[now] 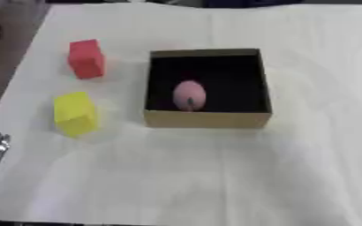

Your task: Pick up objects on the table and place them in the box.

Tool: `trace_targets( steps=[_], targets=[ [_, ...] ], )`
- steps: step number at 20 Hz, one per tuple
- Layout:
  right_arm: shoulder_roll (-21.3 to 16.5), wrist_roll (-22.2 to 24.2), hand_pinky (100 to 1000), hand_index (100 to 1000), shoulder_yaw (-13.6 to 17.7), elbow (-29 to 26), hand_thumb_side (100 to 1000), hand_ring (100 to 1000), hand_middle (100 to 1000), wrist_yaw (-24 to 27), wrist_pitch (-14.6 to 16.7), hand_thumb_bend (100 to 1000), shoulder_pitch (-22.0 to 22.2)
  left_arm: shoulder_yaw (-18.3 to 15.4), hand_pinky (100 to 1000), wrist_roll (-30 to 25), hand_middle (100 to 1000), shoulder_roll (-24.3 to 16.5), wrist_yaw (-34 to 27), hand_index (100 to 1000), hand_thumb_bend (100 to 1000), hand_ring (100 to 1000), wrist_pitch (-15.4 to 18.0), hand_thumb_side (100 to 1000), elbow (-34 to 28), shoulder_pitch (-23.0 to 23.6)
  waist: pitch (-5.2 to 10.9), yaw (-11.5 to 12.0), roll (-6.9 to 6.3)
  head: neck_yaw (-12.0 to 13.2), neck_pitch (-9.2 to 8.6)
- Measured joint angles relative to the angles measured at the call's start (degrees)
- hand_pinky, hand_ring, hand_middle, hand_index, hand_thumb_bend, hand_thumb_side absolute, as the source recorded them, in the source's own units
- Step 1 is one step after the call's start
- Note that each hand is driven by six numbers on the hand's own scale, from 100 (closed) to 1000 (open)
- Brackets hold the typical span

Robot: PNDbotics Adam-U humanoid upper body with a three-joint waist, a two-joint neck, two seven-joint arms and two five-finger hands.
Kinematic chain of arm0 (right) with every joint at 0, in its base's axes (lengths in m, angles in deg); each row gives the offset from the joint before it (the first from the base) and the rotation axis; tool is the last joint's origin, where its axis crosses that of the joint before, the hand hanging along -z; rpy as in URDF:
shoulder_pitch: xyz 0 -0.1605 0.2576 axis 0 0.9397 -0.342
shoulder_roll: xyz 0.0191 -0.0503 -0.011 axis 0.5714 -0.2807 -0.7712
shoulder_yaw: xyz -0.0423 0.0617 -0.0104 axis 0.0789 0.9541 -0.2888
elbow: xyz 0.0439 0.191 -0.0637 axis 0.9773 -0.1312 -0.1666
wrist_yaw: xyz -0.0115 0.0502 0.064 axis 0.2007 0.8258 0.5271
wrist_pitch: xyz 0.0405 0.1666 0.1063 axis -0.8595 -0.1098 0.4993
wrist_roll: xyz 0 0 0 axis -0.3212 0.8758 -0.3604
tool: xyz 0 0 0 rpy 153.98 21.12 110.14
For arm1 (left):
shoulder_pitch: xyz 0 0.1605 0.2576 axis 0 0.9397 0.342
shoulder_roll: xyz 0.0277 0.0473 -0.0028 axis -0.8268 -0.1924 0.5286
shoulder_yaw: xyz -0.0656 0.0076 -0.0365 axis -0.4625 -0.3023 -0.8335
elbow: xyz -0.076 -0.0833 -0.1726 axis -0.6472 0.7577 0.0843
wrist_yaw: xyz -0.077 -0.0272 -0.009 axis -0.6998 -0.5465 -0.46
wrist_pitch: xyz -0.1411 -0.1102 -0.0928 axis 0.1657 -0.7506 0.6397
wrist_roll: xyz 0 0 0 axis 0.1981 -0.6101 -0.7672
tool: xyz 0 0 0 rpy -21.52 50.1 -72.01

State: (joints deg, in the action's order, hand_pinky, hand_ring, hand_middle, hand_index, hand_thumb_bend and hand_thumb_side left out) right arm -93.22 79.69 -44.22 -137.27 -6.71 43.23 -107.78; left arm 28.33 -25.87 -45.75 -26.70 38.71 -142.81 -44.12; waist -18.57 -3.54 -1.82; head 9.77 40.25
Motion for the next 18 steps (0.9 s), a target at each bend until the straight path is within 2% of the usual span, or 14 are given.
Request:
trace_targets(
  steps=[4,8,13,18],
  targets=[
    [-0.3,0.0,956,779,0.3,-0.5,757,850,658,0.1,-0.4,100,0.2,0.7,650,-4.0,636,-7.8,3.6,855,132,679,-6.6,1000,0.0,2.0,0.0,0.0,-0.32,0.0,0.01],
    [-0.3,-0.1,957,779,0.3,-0.7,757,851,660,0.1,-0.6,100,0.2,1.6,685,-11.1,682,-14.8,6.7,884,181,728,-12.0,1000,0.0,2.9,0.0,-0.2,-0.31,-0.1,0.01],
    [-0.3,-0.2,959,777,0.3,-0.7,756,851,660,-0.2,-0.7,100,0.2,3.1,715,-22.7,723,-22.2,8.1,903,233,767,-15.0,1000,-0.1,2.9,0.01,-0.3,-0.37,-0.3,0.0],
    [-0.3,-0.2,959,776,0.3,-0.7,754,851,660,-0.5,-0.7,100,0.2,5.0,740,-34.9,750,-27.8,8.0,919,406,797,-16.3,1000,-0.2,0.6,0.05,-0.4,-0.56,-0.4,0.0]
  ],
)
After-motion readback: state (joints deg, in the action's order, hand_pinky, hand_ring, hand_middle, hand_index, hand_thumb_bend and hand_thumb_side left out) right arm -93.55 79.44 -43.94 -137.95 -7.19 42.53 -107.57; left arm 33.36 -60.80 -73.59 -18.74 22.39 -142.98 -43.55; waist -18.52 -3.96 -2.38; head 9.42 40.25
